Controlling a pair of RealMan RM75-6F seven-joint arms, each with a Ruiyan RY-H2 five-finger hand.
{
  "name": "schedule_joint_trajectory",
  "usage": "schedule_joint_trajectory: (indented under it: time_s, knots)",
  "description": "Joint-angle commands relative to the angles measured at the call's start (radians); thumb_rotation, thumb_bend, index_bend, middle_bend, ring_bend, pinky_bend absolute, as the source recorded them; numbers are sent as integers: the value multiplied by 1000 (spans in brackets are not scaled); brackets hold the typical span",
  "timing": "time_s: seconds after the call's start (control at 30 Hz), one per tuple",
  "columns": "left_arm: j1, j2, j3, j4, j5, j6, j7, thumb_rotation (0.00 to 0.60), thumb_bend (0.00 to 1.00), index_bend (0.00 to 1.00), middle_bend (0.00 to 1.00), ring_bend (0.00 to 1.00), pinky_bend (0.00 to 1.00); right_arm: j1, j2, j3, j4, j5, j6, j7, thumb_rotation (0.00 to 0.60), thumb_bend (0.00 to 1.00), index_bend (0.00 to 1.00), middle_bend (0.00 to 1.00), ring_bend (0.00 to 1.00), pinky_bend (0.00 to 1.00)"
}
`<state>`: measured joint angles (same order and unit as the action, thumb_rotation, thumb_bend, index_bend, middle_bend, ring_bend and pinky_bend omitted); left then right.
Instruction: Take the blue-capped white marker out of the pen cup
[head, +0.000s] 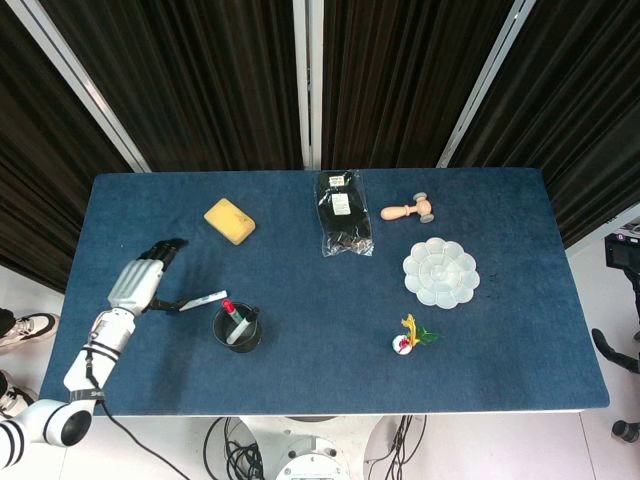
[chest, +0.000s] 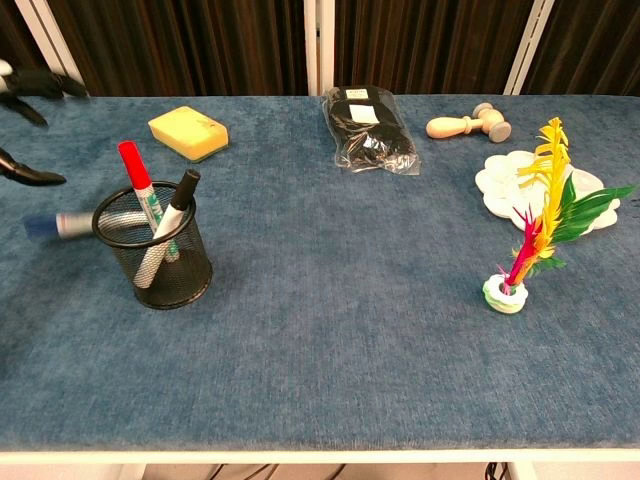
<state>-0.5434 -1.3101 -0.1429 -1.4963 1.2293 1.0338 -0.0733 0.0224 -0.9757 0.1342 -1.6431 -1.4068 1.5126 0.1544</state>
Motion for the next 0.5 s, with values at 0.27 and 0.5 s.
schedule_joint_trajectory:
  time_s: [0.27,0.5]
  knots:
    - [177,178,80,-118,104,280,126,600,149,0,0,0,125,-2,-8,-7,10,-7,2,-9,600,213,0,0,0,0]
    - [300,228,171,-72,241,416,63,600,149,0,0,0,112,-6,-42,-31,54,-24,-8,-2,600,203,0,0,0,0]
